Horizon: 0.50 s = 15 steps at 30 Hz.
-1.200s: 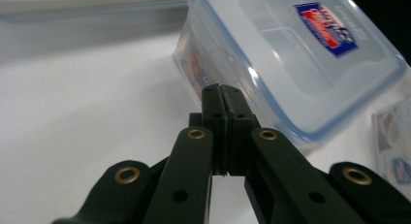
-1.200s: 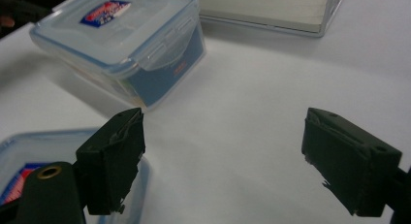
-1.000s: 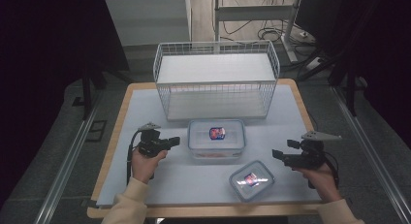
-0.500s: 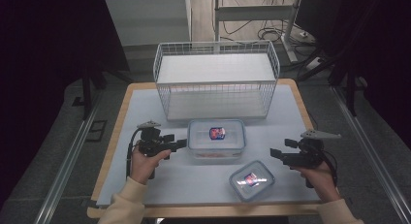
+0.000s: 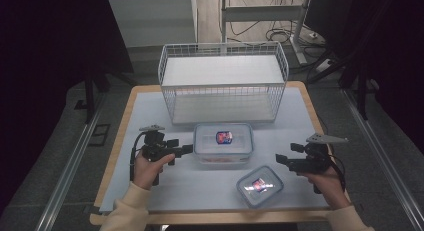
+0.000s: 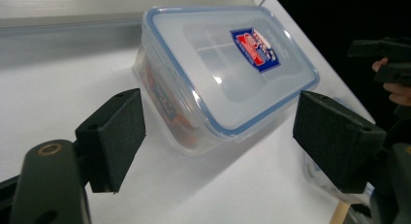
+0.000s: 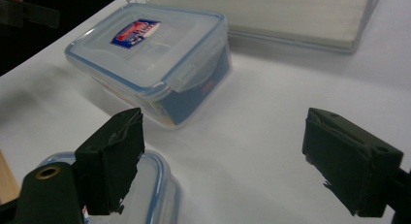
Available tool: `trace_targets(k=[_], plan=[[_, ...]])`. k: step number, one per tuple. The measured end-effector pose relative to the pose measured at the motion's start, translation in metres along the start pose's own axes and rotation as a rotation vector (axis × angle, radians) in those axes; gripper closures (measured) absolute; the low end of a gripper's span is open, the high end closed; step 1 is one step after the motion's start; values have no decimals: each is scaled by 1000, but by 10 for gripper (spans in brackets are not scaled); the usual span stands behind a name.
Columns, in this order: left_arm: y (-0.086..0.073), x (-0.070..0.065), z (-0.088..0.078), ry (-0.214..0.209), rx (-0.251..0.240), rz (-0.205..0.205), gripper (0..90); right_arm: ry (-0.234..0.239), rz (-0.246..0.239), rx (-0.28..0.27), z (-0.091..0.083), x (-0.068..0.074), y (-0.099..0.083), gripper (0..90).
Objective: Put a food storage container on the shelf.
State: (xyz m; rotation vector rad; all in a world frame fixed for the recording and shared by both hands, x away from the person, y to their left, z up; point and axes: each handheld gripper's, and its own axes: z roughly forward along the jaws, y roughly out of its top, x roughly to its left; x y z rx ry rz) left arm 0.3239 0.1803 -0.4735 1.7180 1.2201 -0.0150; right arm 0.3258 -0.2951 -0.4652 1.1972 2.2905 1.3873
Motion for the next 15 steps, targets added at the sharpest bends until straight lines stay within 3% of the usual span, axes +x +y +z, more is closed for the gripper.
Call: trace_targets(k=[6,11,15], plan=[[7,3,-1,-2,-9,-13,132,23,29,-7,8,-1,12,140],[15,2,1,-20,-27,-28,122,87,41,16,22,5,30,140],[19,2,10,-44,-4,-45,122,118,78,38,33,6,41,127]])
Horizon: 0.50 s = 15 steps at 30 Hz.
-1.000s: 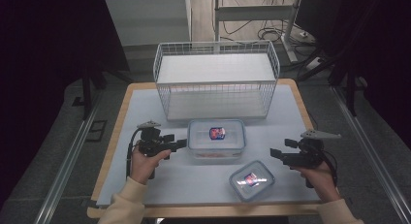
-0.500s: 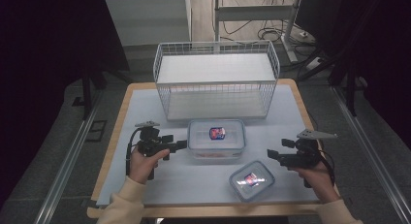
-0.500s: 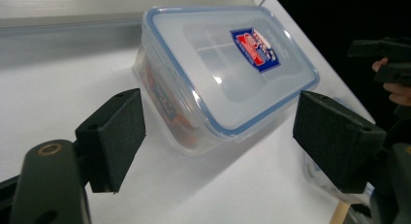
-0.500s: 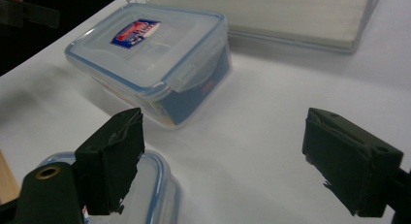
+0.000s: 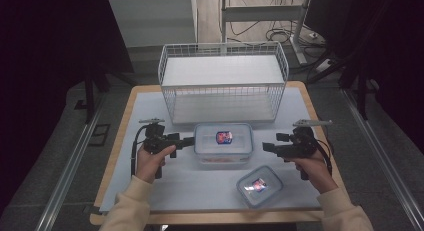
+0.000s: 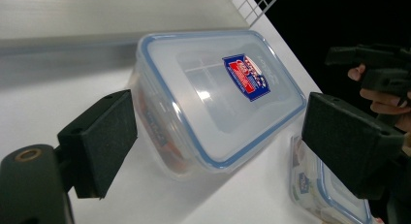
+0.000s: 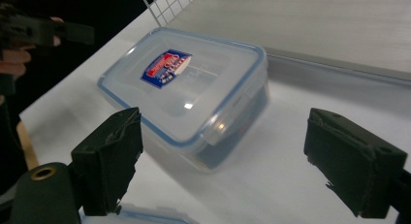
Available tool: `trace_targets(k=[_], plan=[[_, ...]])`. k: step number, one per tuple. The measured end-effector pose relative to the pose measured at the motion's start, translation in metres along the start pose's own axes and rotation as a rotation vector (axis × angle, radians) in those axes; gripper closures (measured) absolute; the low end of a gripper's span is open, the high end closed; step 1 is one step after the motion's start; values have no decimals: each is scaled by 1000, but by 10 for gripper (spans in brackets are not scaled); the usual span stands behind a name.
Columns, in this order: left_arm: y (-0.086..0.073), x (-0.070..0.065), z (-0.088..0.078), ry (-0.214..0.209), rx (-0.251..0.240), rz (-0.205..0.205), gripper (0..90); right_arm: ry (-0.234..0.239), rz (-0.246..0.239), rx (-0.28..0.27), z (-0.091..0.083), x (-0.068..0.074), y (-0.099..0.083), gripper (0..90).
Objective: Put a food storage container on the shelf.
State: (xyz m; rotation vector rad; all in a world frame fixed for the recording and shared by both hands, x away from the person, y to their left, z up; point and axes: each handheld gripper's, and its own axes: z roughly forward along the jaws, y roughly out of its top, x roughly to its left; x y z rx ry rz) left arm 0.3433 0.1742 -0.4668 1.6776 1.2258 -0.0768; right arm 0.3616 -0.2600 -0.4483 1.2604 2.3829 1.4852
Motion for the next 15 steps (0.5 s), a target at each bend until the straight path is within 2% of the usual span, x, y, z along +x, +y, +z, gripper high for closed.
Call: trace_targets(k=[1,2,4,5,8,9,15], plan=[[1,2,3,-7,9,-7,122,6,10,5,2,0,2,125],[2,3,6,-12,14,-19,122,20,43,11,8,-4,6,124],[2,7,12,-13,24,-35,123,27,54,14,11,-5,6,123],[3,10,16,-12,33,-47,123,44,83,29,19,-8,8,120],[2,15,25,-28,58,-67,124,50,95,52,29,-10,9,119],[1,19,32,-30,84,-72,124,53,99,61,34,-11,9,119],[-2,27,46,-64,126,-98,129,66,116,104,54,-14,7,117]])
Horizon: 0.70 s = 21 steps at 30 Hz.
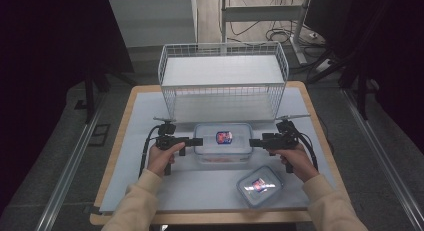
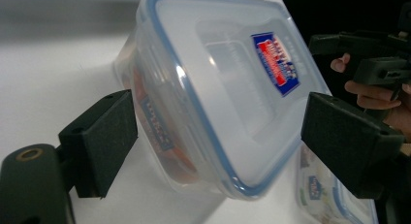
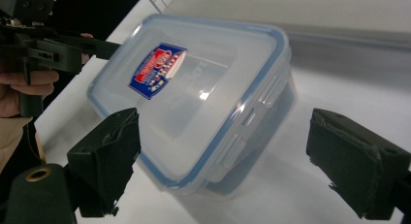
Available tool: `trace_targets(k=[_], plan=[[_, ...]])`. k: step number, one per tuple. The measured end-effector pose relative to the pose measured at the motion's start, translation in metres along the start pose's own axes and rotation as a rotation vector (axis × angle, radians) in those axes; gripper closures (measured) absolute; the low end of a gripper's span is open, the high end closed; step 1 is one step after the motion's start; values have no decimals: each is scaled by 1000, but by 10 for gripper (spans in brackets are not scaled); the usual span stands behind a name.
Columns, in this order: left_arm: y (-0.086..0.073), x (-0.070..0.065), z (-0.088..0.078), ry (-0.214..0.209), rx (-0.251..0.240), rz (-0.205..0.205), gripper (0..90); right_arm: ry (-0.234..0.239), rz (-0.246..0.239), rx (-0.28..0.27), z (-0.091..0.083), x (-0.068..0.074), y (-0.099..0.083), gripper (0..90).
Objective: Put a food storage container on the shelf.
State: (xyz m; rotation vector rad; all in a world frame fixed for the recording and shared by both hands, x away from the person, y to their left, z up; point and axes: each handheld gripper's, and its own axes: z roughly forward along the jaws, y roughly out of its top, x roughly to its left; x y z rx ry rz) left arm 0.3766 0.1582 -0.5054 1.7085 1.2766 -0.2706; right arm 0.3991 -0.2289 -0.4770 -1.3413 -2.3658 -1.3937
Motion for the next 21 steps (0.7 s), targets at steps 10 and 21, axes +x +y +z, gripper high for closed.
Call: trace_targets(k=[10,21], plan=[[-2,9,10,-34,38,-23,138,33,58,62,24,-13,5,116],[-2,13,19,-70,56,-28,217,92,112,93,39,-19,3,138]])
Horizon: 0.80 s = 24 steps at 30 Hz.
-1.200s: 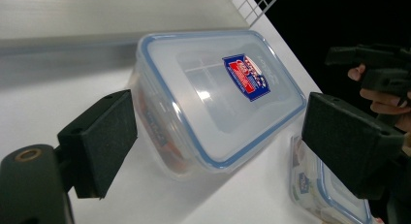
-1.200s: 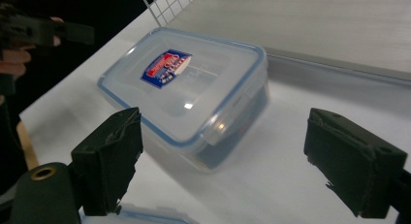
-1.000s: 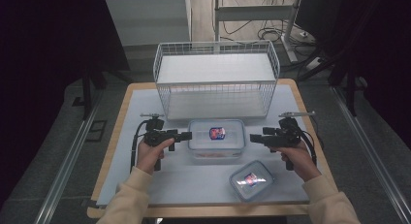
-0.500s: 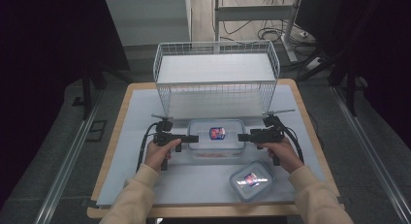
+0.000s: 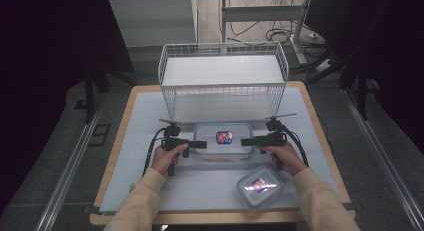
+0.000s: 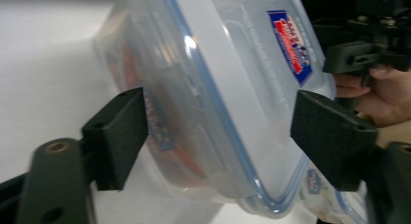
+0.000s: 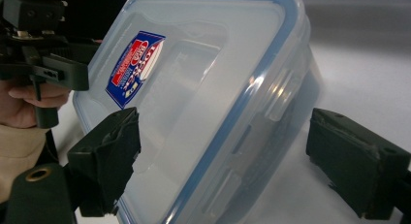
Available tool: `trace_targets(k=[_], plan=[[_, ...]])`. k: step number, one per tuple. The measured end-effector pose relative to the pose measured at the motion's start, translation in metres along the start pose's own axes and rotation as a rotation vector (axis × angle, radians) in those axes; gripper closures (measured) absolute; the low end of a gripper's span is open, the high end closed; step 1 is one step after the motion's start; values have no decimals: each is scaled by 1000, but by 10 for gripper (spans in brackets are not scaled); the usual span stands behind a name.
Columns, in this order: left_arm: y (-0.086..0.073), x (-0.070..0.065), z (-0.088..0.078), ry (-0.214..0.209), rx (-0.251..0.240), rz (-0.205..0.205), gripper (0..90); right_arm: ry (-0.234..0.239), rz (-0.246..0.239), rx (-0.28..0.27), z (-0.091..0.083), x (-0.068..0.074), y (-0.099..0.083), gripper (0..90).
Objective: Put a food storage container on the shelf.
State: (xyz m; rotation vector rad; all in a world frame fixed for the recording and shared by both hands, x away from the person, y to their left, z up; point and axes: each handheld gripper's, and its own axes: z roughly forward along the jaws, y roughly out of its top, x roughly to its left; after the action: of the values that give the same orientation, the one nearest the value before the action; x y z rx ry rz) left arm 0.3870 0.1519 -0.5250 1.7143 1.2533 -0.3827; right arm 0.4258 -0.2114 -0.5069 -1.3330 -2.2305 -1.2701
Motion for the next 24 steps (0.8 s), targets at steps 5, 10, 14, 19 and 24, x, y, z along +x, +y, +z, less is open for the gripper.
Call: trace_targets(k=[5,10,14,19,24], plan=[[0,-3,-4,16,-15,4,280,39,39,7,-1,-1,-1,231],[-4,-4,-6,15,-37,3,310,44,47,-18,-8,-1,-3,323],[-7,-7,-9,21,-58,11,338,60,69,-42,-12,-2,-5,373],[-12,-9,-13,18,-87,11,381,75,77,-56,-17,-1,-8,425],[-15,-13,-15,23,-100,31,404,78,81,-69,-20,1,-10,457]])
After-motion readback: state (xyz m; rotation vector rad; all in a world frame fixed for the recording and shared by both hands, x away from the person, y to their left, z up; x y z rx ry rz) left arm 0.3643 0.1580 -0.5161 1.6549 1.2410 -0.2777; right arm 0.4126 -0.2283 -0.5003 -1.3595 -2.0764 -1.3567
